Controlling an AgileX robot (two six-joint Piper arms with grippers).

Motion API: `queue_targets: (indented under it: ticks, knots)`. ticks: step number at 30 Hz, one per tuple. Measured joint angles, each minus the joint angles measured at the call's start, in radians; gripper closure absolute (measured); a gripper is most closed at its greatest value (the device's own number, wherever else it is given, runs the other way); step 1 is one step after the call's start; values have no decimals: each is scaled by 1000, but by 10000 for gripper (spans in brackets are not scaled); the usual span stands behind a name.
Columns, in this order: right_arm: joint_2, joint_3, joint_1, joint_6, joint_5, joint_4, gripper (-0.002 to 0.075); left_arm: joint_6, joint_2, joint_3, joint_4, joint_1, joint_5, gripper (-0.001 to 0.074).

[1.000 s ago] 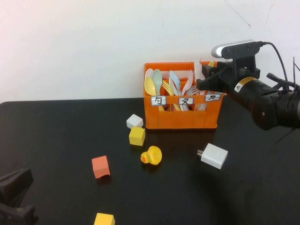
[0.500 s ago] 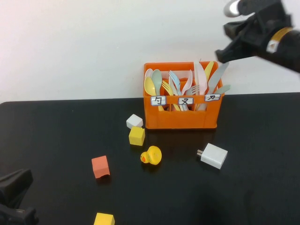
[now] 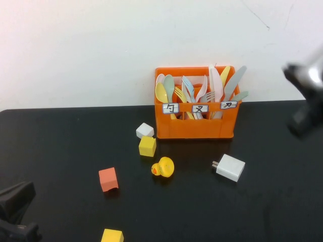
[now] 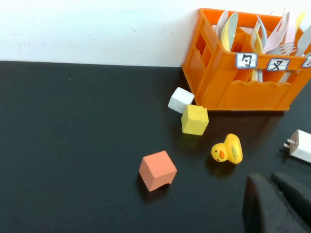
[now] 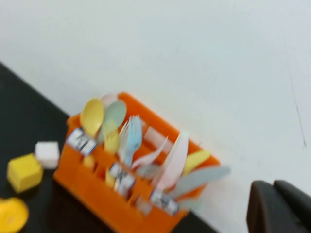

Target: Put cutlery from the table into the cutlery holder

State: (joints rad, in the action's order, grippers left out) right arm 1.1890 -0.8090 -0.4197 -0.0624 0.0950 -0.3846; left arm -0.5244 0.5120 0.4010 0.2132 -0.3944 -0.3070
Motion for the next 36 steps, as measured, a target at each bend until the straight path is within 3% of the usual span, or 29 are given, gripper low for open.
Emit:
queue_targets:
  ticks: [8,20,36]
  knots:
    - [-376,323,0,8,-22,0,721,0,0,-43,0,0,65,736]
    - [-956,489,0,14,-467,45,721,4,0,-61,0,0,120,736]
    - [-1064,491,0,8,-726,76,725,4,0,-61,0,0,107,736]
